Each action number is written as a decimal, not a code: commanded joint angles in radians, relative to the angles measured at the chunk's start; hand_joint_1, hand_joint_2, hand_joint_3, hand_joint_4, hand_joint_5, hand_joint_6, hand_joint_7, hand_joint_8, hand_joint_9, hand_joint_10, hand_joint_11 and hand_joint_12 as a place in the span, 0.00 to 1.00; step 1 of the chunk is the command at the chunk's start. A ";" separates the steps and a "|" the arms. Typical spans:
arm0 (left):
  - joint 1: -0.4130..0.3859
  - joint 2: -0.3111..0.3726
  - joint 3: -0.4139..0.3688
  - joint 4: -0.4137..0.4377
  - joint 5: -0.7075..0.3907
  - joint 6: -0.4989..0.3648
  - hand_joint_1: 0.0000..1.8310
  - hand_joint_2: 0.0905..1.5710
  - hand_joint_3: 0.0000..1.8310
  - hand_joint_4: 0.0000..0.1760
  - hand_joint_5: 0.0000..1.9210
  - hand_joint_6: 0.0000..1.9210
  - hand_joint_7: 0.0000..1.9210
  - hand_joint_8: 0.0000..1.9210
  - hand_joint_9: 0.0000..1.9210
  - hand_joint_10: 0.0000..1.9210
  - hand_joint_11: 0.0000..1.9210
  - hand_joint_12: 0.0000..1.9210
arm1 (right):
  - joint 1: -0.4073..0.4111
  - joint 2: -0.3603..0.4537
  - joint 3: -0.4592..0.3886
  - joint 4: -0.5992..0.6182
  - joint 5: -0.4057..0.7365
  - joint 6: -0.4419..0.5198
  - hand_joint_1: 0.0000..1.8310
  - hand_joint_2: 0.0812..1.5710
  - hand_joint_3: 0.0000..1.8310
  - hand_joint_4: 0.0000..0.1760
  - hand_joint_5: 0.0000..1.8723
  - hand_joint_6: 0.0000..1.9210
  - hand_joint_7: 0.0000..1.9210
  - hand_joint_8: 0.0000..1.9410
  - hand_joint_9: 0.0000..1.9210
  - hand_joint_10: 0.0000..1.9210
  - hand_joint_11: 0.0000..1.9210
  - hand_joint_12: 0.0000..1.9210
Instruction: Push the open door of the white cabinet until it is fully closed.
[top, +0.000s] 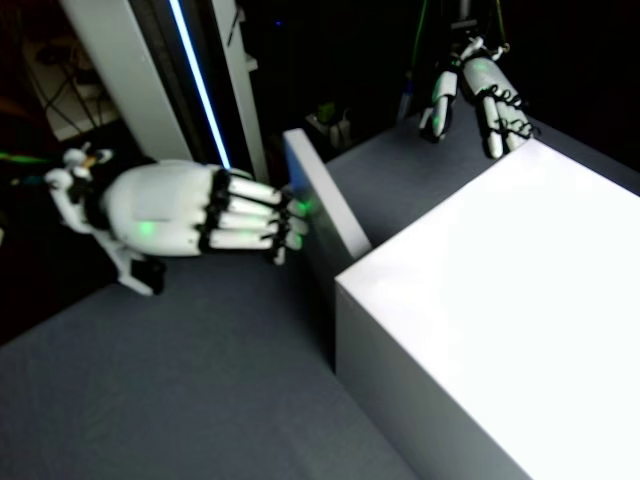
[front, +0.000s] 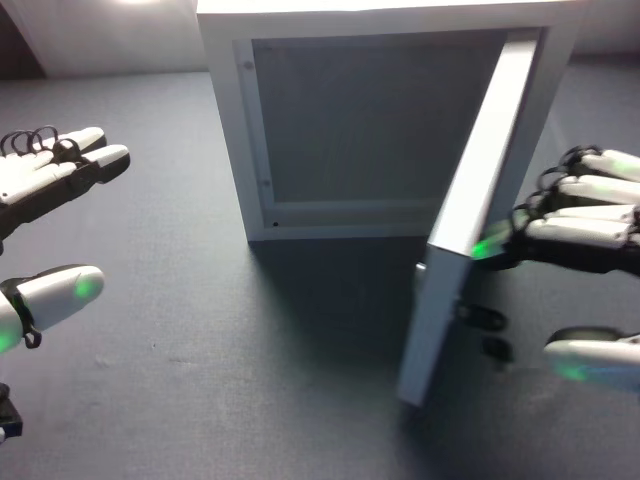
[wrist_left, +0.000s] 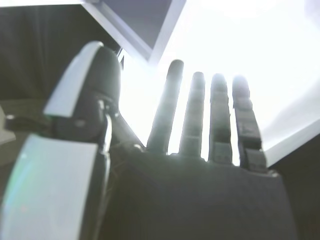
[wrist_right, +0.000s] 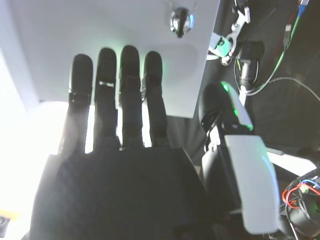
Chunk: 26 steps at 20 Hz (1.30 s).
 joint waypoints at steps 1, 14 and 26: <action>0.000 0.009 -0.002 -0.023 -0.135 -0.004 0.16 0.89 0.00 0.00 0.05 0.00 0.00 0.00 0.00 0.00 0.00 0.01 | 0.022 -0.012 0.005 0.004 0.094 0.013 0.18 0.82 0.00 0.00 0.13 0.28 0.23 0.00 0.04 0.48 0.00 0.82; 0.028 0.015 -0.009 -0.057 -0.166 0.004 0.19 0.86 0.00 0.00 0.06 0.00 0.00 0.00 0.00 0.00 0.04 0.02 | 0.188 -0.182 0.106 -0.057 -0.025 0.030 0.22 0.81 0.00 0.00 0.15 0.05 0.16 0.00 0.05 0.21 0.00 0.68; 0.056 0.015 -0.014 -0.092 -0.194 0.009 0.39 0.92 0.00 0.00 0.06 0.00 0.00 0.00 0.00 0.00 0.00 0.14 | 0.276 -0.301 0.186 -0.072 -0.144 0.030 0.06 0.86 0.00 0.00 0.08 0.00 0.10 0.00 0.09 0.02 0.00 0.44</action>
